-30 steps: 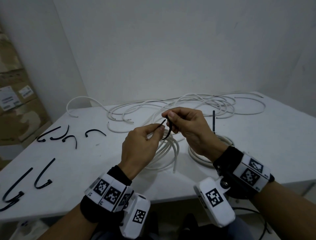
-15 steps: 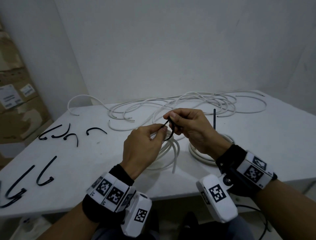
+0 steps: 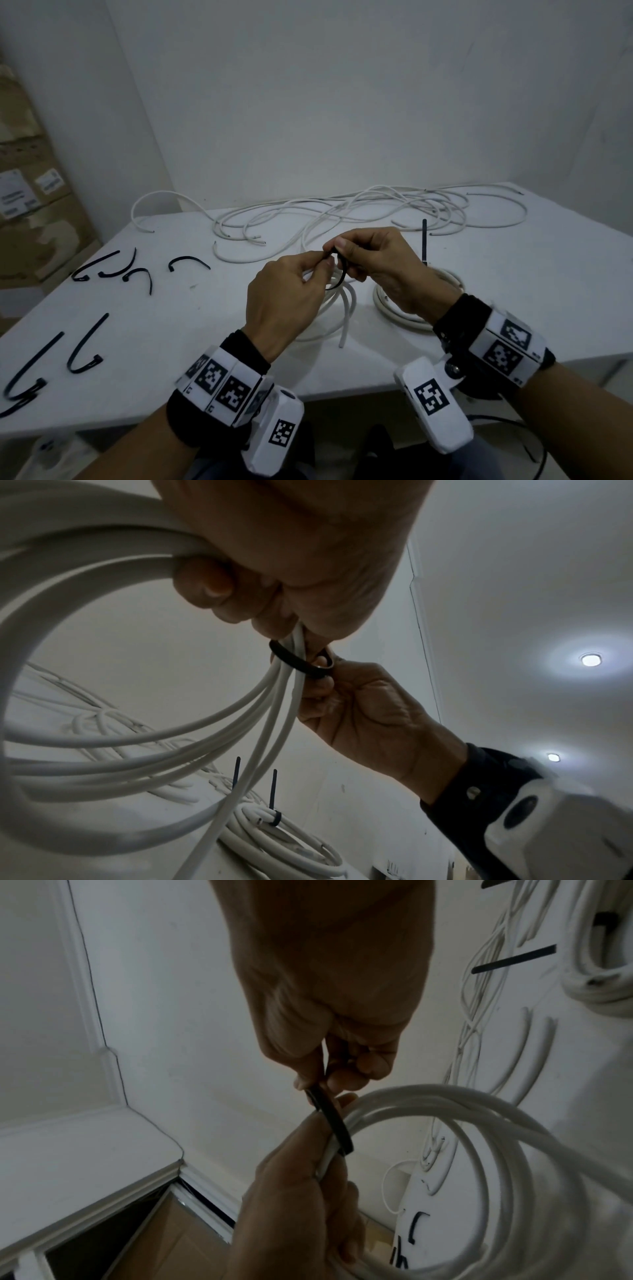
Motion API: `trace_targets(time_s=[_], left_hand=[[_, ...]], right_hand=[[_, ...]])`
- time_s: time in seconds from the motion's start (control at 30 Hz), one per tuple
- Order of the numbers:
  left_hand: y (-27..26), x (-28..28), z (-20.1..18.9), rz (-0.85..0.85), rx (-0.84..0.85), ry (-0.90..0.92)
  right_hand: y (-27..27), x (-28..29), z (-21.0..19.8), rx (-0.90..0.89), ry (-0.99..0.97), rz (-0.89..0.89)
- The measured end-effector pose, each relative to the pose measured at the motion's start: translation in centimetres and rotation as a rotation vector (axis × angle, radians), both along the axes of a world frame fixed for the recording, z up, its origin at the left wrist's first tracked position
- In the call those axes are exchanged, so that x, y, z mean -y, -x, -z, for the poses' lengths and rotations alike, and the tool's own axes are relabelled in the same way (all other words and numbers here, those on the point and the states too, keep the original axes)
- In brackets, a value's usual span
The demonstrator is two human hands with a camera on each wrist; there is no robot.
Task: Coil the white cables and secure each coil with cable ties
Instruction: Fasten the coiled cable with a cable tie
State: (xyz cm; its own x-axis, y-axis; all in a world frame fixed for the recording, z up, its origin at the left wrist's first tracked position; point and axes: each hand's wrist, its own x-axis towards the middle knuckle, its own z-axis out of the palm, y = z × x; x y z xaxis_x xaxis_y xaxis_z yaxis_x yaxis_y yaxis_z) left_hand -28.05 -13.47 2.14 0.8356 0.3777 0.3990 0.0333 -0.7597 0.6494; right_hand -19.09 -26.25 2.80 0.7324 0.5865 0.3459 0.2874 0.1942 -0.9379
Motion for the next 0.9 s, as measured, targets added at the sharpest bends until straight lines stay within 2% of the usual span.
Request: trace_targets(time_s=[0.1,0.23,0.4,0.57,0.73,0.9], left_hand=[[0.0,0.1,-0.2,0.009,-0.005,0.001],[-0.3,-0.3,-0.4,0.043,0.012,0.127],[-0.4,-0.6,-0.3,0.088,0.053,0.230],[-0.3,-1.0,-0.5,0.155,0.077,0.291],[0.2,-0.8,-1.3,0.247,0.055,0.549],[0.3,-1.9,-0.4,0.261,0.023,0.709]], right_hand=[[0.3,-0.4,0.3,0.048,0.005,0.057],[0.8,-1.5,1.0,0.245,-0.085,0.251],[0.8,-2.1,1.4,0.512,0.052,0.306],[0.5,-1.9,0.5,0.541,0.097,0.269],[0.5,-2.5,-0.6,0.526,0.014,0.335],[0.3,-2.8,-1.1,0.590,0.077,0.369]])
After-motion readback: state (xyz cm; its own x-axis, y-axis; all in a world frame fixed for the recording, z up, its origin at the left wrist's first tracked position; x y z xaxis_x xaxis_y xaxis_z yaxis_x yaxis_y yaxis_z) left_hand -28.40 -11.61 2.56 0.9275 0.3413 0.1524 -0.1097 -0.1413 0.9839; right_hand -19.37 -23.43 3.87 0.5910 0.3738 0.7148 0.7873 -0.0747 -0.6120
